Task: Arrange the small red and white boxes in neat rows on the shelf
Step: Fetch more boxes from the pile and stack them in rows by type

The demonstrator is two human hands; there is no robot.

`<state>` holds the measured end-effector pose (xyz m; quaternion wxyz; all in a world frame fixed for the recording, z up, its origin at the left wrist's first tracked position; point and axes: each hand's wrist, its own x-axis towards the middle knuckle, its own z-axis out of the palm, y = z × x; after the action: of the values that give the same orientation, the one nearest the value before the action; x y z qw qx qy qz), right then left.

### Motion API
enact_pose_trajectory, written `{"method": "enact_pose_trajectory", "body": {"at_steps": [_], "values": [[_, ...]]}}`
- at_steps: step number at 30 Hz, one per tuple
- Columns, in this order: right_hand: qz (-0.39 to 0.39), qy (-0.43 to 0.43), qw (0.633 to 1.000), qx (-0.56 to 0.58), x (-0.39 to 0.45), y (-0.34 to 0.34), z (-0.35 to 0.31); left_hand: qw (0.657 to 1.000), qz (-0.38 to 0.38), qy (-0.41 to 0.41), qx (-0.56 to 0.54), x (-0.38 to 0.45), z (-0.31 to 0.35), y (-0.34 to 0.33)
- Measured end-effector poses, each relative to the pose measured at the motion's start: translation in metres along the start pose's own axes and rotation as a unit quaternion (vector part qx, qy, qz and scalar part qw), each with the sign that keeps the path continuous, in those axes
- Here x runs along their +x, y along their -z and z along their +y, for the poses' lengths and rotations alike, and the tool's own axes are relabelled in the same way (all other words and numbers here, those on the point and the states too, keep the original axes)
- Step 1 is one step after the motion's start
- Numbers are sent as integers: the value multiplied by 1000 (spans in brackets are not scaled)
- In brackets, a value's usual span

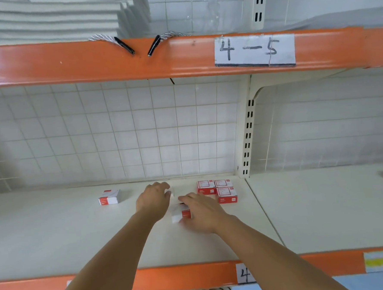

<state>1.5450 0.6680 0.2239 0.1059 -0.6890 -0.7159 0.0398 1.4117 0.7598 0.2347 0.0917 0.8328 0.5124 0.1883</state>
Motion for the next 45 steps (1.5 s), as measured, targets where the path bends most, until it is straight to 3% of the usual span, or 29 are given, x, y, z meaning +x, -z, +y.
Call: {"method": "enact_pose_trajectory", "body": {"at_steps": [9, 16, 25, 31, 37, 42, 45], "values": [[39, 0, 998, 47, 6, -7, -18, 998, 26, 46, 18, -43, -34, 12], [49, -10, 997, 61, 35, -14, -72, 997, 49, 55, 34, -49, -93, 41], [67, -84, 993, 46, 91, -35, -149, 999, 3, -2, 41, -15, -180, 70], [76, -180, 980, 32, 102, -41, -172, 998, -20, -54, 5, 5, -194, 72], [52, -185, 979, 65, 105, -41, -180, 996, 5, -73, -47, 2, -195, 69], [32, -143, 980, 134, 109, -39, -179, 984, -89, -150, -40, -11, -197, 70], [34, -128, 974, 185, 110, -41, -183, 983, -112, -140, -39, -17, -201, 68]]}}
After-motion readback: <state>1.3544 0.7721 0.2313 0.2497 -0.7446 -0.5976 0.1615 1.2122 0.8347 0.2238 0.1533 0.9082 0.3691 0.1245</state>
